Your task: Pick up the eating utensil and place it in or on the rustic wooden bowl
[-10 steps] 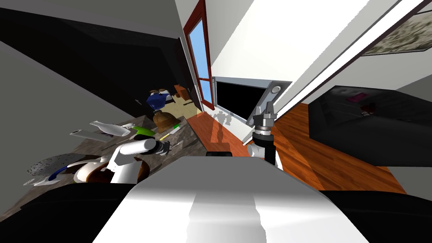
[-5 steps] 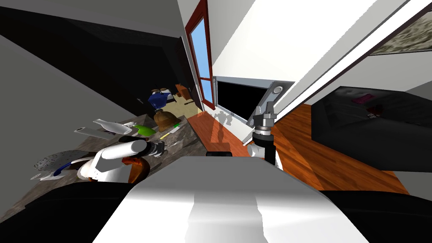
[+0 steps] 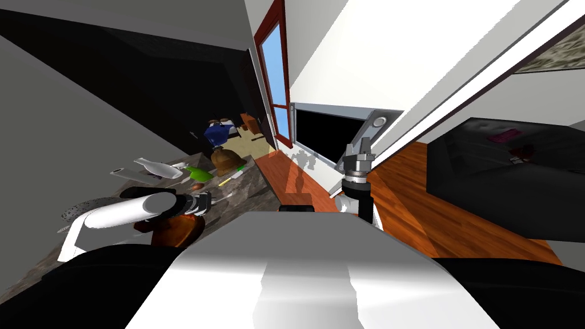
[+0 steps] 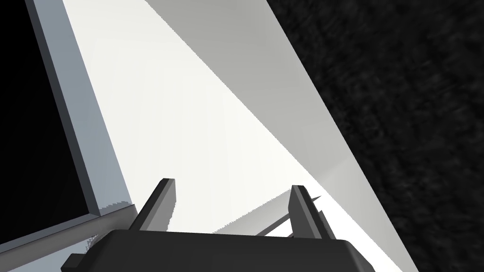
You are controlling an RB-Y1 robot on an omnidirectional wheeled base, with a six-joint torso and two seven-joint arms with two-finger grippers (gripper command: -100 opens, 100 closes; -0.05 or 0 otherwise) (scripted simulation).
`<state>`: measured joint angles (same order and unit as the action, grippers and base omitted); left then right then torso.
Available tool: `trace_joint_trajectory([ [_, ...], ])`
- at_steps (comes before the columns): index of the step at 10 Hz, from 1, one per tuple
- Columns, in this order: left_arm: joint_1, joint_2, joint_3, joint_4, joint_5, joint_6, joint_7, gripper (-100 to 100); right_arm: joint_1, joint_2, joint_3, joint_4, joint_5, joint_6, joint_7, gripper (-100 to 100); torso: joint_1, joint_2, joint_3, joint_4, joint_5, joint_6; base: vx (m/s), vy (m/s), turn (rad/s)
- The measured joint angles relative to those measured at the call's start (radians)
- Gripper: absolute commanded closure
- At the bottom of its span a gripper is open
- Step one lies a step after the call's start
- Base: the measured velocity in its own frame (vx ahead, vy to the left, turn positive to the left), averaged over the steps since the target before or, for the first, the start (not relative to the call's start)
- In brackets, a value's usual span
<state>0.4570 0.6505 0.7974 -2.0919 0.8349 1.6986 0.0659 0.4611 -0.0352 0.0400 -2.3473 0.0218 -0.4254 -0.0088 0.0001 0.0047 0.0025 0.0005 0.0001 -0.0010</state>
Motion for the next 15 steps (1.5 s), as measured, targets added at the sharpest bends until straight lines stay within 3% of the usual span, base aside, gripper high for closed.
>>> trace_joint_trajectory([
  [2, 0.013, 0.007, 0.041, -0.016, 0.024, 0.011, 0.003, 100, 0.000, 0.000, 0.000, 0.000, 0.000, 0.000, 0.000, 0, 0.000, -0.001, 0.000, 0.000, 0.000, 0.000, -0.006, -0.007, 0.030],
  [8, 0.067, 0.056, 0.203, -0.047, 0.141, 0.052, -0.004, 100, 0.000, 0.000, 0.000, 0.000, 0.000, 0.000, 0.000, 0, 0.002, 0.001, 0.001, 0.001, 0.000, 0.000, -0.014, 0.008, 0.027],
  [11, 0.089, 0.096, 0.261, -0.075, 0.201, 0.081, 0.028, 100, 0.000, 0.000, 0.000, 0.000, 0.000, 0.000, 0.000, 0, 0.005, 0.003, 0.002, 0.001, 0.001, 0.000, -0.065, 0.085, -0.003],
  [13, 0.114, 0.130, 0.280, -0.085, 0.242, 0.089, 0.049, 100, 0.000, 0.000, 0.000, 0.000, 0.000, 0.000, 0.000, 0, 0.012, 0.005, 0.003, 0.002, 0.002, 0.000, -0.080, 0.160, -0.029],
  [15, 0.125, 0.171, 0.279, -0.090, 0.270, 0.097, 0.077, 100, 0.000, 0.000, 0.000, 0.000, 0.000, 0.000, 0.000, 0, 0.011, 0.004, 0.002, 0.001, 0.003, 0.000, -0.061, 0.130, -0.023],
])
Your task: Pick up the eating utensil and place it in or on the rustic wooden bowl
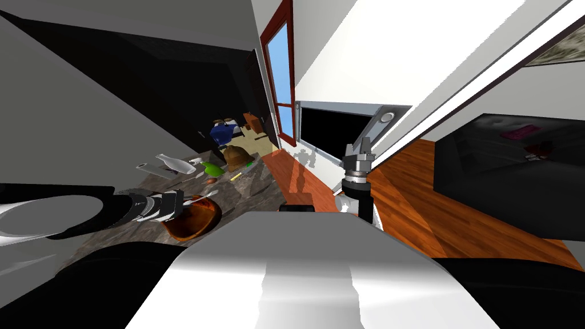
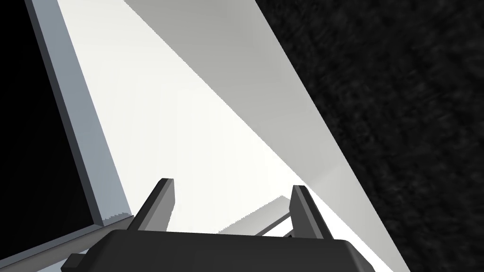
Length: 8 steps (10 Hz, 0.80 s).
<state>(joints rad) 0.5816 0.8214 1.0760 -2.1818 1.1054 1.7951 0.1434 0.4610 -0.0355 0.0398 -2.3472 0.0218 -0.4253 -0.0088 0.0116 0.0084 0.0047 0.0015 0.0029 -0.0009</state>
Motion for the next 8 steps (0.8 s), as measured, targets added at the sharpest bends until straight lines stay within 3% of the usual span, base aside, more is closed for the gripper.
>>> trace_joint_trajectory([
  [8, 0.036, 0.156, -0.052, 0.004, 0.080, 0.011, 0.076, 100, 0.000, 0.000, 0.000, 0.000, 0.000, 0.000, 0.000, 0, -0.006, -0.002, -0.002, -0.001, -0.002, 0.001, -0.065, 0.100, -0.040],
])
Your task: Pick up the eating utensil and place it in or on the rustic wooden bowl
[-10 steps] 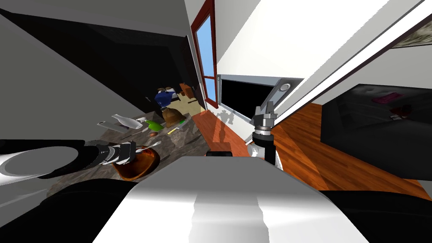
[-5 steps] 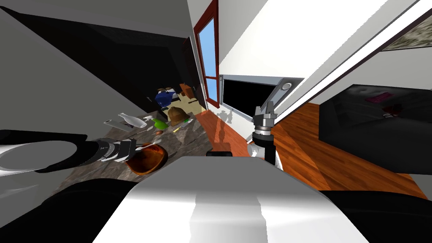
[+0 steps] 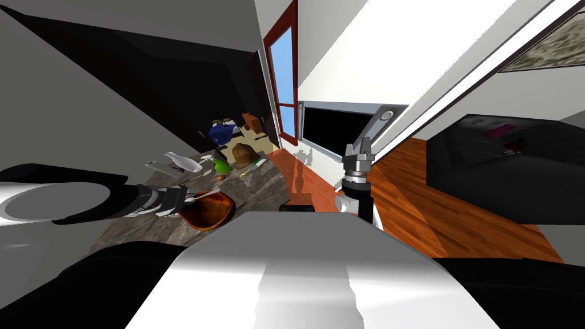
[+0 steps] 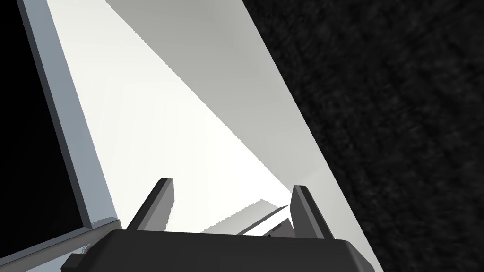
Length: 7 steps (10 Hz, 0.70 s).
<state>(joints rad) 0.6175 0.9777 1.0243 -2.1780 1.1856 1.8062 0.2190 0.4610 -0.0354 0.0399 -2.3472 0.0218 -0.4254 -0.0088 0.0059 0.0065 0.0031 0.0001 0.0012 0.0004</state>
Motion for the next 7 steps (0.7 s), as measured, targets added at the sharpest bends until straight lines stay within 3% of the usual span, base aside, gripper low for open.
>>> trace_joint_trajectory([
  [4, 0.012, 0.066, -0.031, 0.000, 0.028, 0.061, 0.031, 100, 0.000, 0.000, 0.000, 0.000, 0.000, 0.000, 0.000, 0, -0.004, -0.003, -0.002, -0.001, -0.001, 0.000, -0.035, 0.042, -0.054],
  [5, 0.012, 0.066, -0.031, 0.000, 0.029, 0.065, 0.032, -100, 0.000, 0.000, 0.000, 0.000, 0.000, 0.000, 0.000, 0, -0.006, -0.004, -0.003, -0.001, -0.002, 0.000, 0.000, 0.000, 0.000],
  [7, 0.012, 0.066, -0.031, 0.000, 0.029, 0.065, 0.031, -100, 0.000, 0.000, 0.000, 0.000, 0.000, 0.000, 0.000, 0, -0.007, -0.006, -0.003, -0.002, -0.002, 0.001, 0.000, 0.000, 0.000],
])
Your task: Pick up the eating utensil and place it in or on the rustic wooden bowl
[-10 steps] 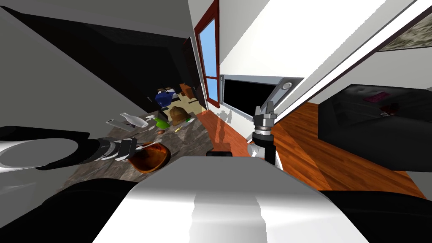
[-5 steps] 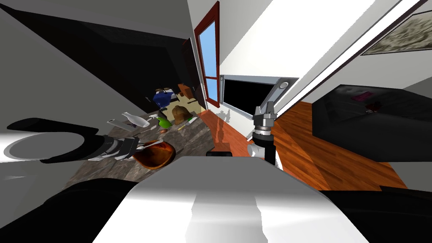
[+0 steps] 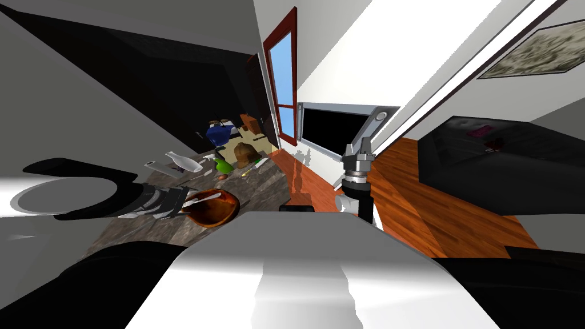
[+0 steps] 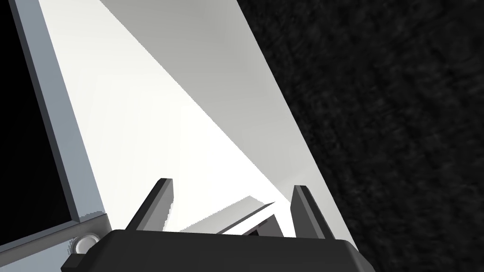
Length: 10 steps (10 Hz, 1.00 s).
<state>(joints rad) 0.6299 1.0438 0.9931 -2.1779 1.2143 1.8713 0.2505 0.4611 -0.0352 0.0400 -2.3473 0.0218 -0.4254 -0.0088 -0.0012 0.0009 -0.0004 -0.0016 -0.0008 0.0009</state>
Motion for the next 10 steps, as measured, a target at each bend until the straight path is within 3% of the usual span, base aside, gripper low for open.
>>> trace_joint_trajectory([
  [2, 0.000, 0.000, 0.000, 0.000, 0.000, 0.000, 0.000, -100, 0.000, 0.000, 0.000, 0.000, 0.000, 0.000, 0.000, 0, 0.000, 0.000, 0.000, 0.000, 0.000, 0.000, 0.000, 0.000, 0.000],
  [3, 0.000, 0.000, 0.000, 0.000, 0.000, 0.000, 0.000, 0, 0.000, 0.000, 0.000, 0.000, 0.000, 0.000, 0.000, 0, 0.000, 0.000, 0.000, 0.000, 0.000, 0.000, 0.000, 0.000, 0.000],
  [4, 0.000, 0.000, 0.000, 0.000, 0.000, 0.000, 0.000, -100, 0.000, 0.000, 0.000, 0.000, 0.000, 0.000, 0.000, 0, 0.000, 0.000, 0.000, 0.000, 0.000, 0.000, 0.006, -0.005, 0.029],
  [10, 0.018, 0.056, 0.118, -0.062, 0.136, 0.076, 0.065, -100, 0.000, 0.000, 0.000, 0.000, 0.000, 0.000, 0.000, 0, -0.001, -0.001, 0.000, 0.000, 0.000, 0.000, 0.010, -0.012, 0.035],
])
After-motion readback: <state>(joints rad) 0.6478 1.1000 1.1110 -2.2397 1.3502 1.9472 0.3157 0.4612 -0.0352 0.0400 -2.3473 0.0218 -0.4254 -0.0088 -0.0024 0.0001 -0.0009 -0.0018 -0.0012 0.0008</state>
